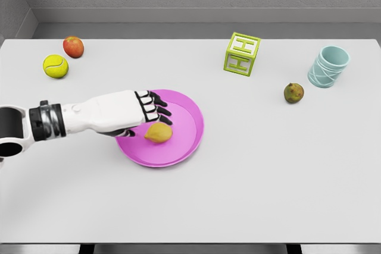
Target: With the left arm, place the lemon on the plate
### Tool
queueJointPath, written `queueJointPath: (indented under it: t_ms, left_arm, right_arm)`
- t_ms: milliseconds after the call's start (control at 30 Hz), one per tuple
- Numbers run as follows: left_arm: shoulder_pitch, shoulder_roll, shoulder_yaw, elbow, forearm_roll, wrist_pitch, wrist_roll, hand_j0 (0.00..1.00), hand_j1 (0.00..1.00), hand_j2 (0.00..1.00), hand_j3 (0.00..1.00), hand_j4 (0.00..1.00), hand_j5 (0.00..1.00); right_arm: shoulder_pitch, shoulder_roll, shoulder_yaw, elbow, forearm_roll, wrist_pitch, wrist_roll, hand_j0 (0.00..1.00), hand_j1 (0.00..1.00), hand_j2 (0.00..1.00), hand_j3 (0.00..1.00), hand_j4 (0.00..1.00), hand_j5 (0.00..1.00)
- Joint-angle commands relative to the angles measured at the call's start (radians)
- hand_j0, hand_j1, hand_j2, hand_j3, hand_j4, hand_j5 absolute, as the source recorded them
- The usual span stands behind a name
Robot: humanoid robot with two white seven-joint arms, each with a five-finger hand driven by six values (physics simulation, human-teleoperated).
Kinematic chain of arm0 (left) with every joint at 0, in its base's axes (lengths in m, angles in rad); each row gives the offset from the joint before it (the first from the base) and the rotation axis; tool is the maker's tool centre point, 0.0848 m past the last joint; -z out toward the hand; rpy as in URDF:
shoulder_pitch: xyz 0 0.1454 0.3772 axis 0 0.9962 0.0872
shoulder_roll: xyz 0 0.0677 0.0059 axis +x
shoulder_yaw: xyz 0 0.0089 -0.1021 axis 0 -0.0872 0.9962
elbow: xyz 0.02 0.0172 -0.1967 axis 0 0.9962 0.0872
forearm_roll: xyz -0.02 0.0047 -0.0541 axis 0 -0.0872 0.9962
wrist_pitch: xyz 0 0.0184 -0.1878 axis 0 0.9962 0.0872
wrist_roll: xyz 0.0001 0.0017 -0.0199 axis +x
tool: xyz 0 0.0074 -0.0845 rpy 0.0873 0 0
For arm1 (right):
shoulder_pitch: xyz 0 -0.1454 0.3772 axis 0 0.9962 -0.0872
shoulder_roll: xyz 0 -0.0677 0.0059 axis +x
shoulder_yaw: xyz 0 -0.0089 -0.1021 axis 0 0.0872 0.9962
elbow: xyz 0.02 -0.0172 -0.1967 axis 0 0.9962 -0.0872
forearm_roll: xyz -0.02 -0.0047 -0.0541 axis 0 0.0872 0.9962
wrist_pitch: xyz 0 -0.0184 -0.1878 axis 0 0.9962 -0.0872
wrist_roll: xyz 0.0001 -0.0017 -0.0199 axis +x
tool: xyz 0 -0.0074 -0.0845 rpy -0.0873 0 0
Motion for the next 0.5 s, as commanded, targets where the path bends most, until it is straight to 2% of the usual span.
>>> queueJointPath:
  t_ms: [0,33,100,167,200,300,467]
  left_arm:
    - [0.003,0.059,0.068,0.005,0.023,0.002,0.002,1.0,1.0,1.0,1.0,1.0,1.0]
    - [0.009,0.09,0.108,0.01,0.023,0.002,0.002,1.0,1.0,1.0,1.0,1.0,1.0]
    - [0.009,0.13,0.114,0.024,0.051,0.002,0.002,1.0,1.0,1.0,1.0,1.0,1.0]
    - [0.028,0.165,0.154,0.038,0.089,0.002,0.002,1.0,1.0,1.0,1.0,1.0,1.0]
    - [0.048,0.171,0.19,0.056,0.103,0.002,0.001,1.0,1.0,1.0,1.0,1.0,1.0]
    - [0.061,0.18,0.24,0.131,0.104,0.002,0.001,1.0,1.0,1.0,1.0,1.0,1.0]
    - [0.114,0.182,0.241,0.137,0.107,0.002,-0.005,1.0,1.0,1.0,1.0,1.0,1.0]
  right_arm:
    - [0.0,0.0,0.001,0.0,0.0,0.0,0.0,1.0,1.0,1.0,1.0,1.0,1.0]
    - [0.0,0.0,0.001,0.0,0.0,0.0,0.0,1.0,1.0,1.0,1.0,1.0,1.0]
    - [0.0,0.0,0.001,0.0,0.0,0.0,0.0,1.0,1.0,1.0,1.0,1.0,1.0]
    - [0.0,0.0,0.0,0.0,0.0,0.0,0.0,1.0,1.0,1.0,1.0,1.0,1.0]
    - [0.0,0.0,0.0,0.0,0.0,0.0,0.0,1.0,1.0,1.0,1.0,1.0,1.0]
    - [0.0,0.0,0.001,0.0,0.0,0.0,0.0,1.0,1.0,1.0,1.0,1.0,1.0]
    - [0.0,0.0,0.001,0.0,0.0,0.0,0.0,1.0,1.0,1.0,1.0,1.0,1.0]
